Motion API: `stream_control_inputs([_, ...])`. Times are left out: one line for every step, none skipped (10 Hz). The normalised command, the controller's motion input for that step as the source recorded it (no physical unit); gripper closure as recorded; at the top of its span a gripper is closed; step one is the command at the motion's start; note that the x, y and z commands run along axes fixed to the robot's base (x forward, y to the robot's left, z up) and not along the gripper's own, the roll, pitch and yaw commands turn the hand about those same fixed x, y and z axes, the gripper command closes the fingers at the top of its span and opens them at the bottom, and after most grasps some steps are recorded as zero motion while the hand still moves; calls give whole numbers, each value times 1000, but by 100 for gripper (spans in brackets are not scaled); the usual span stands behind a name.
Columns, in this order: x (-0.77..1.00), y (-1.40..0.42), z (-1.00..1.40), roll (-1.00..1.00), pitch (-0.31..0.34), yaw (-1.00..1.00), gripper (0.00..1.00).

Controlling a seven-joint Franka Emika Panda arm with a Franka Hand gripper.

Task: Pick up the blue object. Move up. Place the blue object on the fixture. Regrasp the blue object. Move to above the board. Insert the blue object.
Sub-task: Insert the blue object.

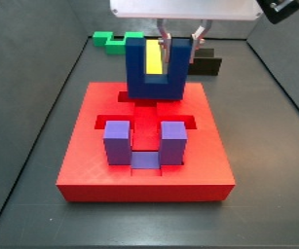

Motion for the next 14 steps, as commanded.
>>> stream_control_inputs([-226,0,0,-194,-201,0,100])
stream_control_inputs([-257,20,0,-110,-176,0,100])
stream_control_inputs([-171,43,0,0,-114,-26,100])
stream_control_inputs([-129,31,0,9,-61,-20,100])
stream_control_inputs([-114,34,0,40,-36,0,100])
stream_control_inputs([0,0,-31,56,0,0,100])
stream_control_inputs([0,0,-80,110,0,71,100])
stream_control_inputs([0,0,-117,127,0,77,100])
stream_control_inputs([0,0,-151,134,0,74,100])
stream_control_inputs([0,0,-154,120,0,63,100])
stream_control_inputs([0,-6,-189,110,0,23,100])
stream_control_inputs([-20,-3,-234,126,0,0,100])
stream_control_inputs([0,-43,-369,174,-13,0,100])
stream_control_inputs([0,-49,-554,244,-43,0,100])
